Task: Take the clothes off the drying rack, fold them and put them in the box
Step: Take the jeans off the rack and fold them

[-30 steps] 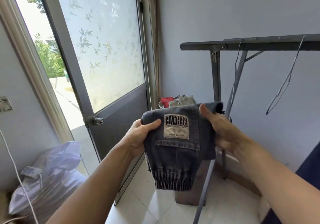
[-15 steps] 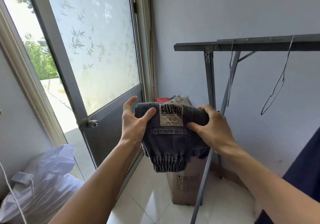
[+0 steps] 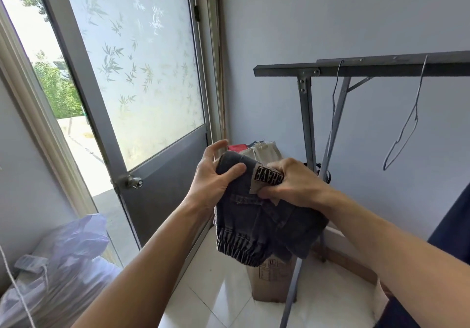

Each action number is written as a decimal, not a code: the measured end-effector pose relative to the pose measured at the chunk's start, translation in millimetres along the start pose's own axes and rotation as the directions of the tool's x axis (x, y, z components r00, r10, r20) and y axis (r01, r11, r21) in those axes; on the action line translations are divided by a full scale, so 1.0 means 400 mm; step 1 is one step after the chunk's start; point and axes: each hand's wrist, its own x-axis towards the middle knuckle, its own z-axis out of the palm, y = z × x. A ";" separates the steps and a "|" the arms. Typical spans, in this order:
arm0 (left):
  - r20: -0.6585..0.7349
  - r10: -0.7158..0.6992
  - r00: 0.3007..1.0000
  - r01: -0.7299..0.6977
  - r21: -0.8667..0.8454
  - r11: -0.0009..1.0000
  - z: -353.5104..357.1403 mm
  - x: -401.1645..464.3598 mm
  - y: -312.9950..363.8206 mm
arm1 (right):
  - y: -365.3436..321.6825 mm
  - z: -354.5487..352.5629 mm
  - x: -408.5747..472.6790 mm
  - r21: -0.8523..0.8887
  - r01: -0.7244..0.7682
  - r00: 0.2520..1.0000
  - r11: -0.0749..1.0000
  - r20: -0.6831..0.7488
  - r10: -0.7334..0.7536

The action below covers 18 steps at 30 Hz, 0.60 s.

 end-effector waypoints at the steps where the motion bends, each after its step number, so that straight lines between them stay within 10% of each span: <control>1: -0.091 -0.052 0.994 0.059 0.077 0.995 -0.004 0.002 0.000 | 0.010 0.004 0.001 0.000 -0.035 0.999 0.999 -0.022 0.035; 4: -0.266 -0.202 0.943 0.269 0.247 0.931 -0.016 -0.019 -0.012 | 0.017 0.033 -0.009 -0.067 -0.147 0.962 0.987 -0.242 0.127; 7: 0.138 -0.511 0.849 0.519 -0.033 0.854 0.029 -0.056 -0.025 | -0.012 0.098 -0.031 -0.281 -0.077 0.893 0.957 -0.447 -0.060; 11: 0.179 -0.519 0.836 0.520 -0.564 0.642 0.074 -0.051 -0.052 | -0.037 0.214 -0.079 -0.424 0.115 0.918 0.898 -0.301 -0.260; 15: 0.175 -0.527 0.831 0.517 -0.593 0.618 0.016 -0.074 -0.091 | -0.010 0.206 -0.103 -0.347 0.218 0.925 0.912 -0.225 -0.306; 18: 0.207 -0.491 0.846 0.508 -0.595 0.623 -0.031 -0.075 -0.112 | 0.030 0.156 -0.088 -0.115 0.097 0.886 0.989 -0.442 -0.138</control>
